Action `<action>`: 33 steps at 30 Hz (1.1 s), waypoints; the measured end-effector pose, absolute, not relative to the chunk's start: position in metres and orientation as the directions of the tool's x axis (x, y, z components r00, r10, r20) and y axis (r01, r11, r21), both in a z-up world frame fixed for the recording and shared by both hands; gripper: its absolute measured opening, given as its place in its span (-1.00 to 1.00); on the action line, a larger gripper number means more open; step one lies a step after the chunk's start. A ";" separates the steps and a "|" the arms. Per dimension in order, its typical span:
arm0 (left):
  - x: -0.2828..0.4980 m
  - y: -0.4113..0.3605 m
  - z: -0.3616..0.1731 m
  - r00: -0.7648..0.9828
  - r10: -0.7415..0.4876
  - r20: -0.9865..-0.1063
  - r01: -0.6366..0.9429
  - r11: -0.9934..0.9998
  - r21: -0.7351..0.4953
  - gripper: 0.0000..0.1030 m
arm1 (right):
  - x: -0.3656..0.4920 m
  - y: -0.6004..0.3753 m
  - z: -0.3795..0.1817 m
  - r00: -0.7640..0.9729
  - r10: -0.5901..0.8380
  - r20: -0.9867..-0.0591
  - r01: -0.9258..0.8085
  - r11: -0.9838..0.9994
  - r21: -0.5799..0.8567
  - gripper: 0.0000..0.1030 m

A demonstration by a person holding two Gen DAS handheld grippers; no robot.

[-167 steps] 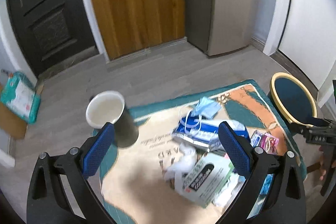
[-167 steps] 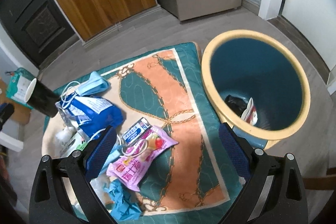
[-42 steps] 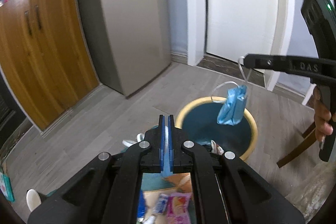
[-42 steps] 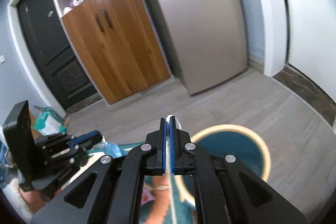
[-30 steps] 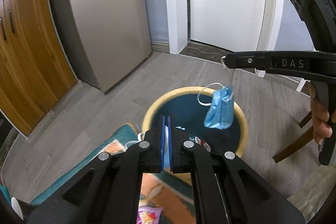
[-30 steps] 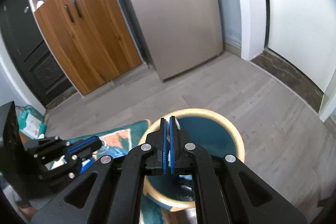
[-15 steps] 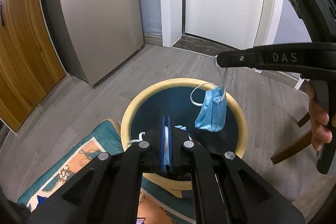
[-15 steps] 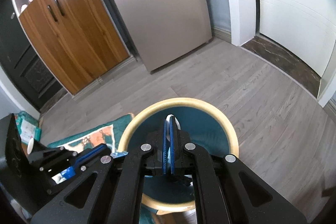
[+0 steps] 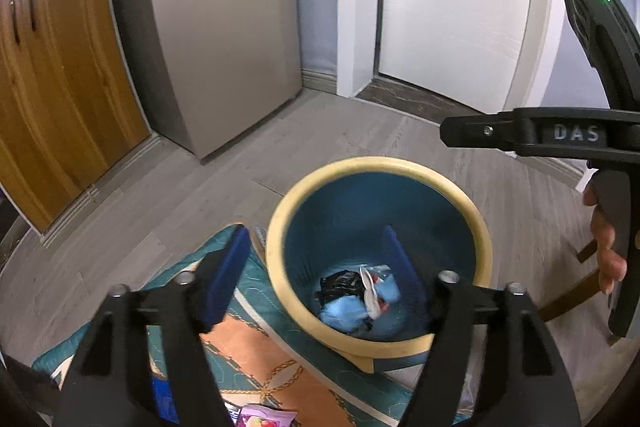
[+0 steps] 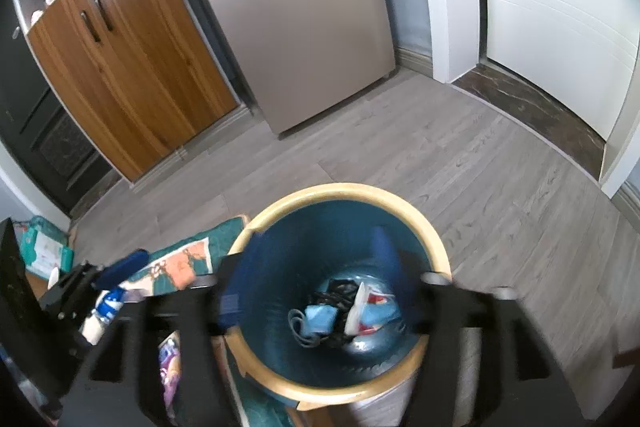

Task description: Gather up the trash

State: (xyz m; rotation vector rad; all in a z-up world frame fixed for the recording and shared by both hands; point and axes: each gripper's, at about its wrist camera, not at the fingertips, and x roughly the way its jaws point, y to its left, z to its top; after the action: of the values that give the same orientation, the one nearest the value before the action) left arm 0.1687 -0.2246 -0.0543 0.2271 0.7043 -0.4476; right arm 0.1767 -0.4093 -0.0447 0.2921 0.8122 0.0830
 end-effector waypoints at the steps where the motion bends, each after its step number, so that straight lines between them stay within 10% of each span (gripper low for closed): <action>1: 0.167 -0.222 -0.052 0.683 -0.308 -0.663 0.460 0.886 0.062 0.50 | 0.176 -0.410 -0.043 0.693 0.185 -0.697 0.045 0.954 0.298 0.64; 8: 0.151 -0.198 -0.040 0.727 -0.266 -0.633 0.420 0.902 0.102 0.88 | 0.171 -0.409 -0.033 0.713 0.186 -0.677 0.056 0.946 0.319 0.87; 33: 0.058 -0.028 0.006 0.792 -0.029 -0.609 0.135 0.983 0.128 0.88 | 0.105 -0.297 -0.026 0.650 0.237 -0.722 -0.039 0.959 0.280 0.90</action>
State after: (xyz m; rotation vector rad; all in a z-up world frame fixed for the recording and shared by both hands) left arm 0.0584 -0.0285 0.0064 0.1683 0.6511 -0.0888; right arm 0.1047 -0.2971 -0.0262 0.2495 0.8513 0.1588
